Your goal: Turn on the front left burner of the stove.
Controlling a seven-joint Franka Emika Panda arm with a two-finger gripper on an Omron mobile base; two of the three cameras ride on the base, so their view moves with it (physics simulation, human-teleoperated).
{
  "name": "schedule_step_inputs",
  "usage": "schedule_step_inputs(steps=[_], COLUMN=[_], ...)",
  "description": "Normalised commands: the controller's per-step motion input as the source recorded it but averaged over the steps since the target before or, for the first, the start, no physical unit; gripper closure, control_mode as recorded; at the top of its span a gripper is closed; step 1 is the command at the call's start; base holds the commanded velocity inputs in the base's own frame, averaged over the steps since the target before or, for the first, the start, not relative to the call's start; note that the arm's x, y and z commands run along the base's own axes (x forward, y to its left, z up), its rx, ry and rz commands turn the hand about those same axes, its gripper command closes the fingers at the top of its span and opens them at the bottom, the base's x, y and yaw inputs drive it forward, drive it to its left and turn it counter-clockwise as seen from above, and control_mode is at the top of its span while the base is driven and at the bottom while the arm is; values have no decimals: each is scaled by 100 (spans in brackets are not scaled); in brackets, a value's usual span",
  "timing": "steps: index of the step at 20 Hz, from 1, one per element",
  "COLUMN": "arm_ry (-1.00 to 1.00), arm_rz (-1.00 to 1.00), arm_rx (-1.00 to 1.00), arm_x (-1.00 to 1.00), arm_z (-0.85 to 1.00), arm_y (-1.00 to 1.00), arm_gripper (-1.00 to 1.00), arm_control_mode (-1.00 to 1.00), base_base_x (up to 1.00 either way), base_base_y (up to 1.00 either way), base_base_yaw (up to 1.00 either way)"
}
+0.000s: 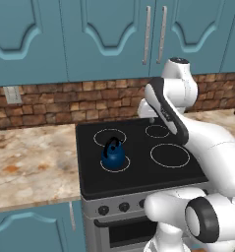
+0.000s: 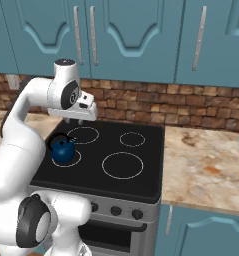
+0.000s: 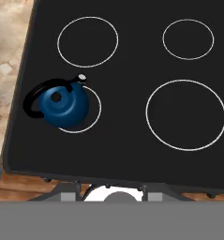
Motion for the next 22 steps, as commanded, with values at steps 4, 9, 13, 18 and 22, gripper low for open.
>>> schedule_step_inputs(steps=[4,9,13,18,22], arm_ry=[-3,-15,-10,-6,-14], arm_rz=[0,-2,-2,-2,2], arm_rx=[-1,-8,-11,-3,-1], arm_x=[0,-18,-53,-68,-37], arm_z=[-9,-32,-42,-44,-8], arm_y=[68,100,100,92,24], arm_gripper=[-100,-100,-100,-100,-100], arm_control_mode=[-100,-100,-100,-100,-100], base_base_x=[0,0,0,0,0], base_base_y=[0,0,0,0,0], base_base_yaw=[0,0,0,0,0])
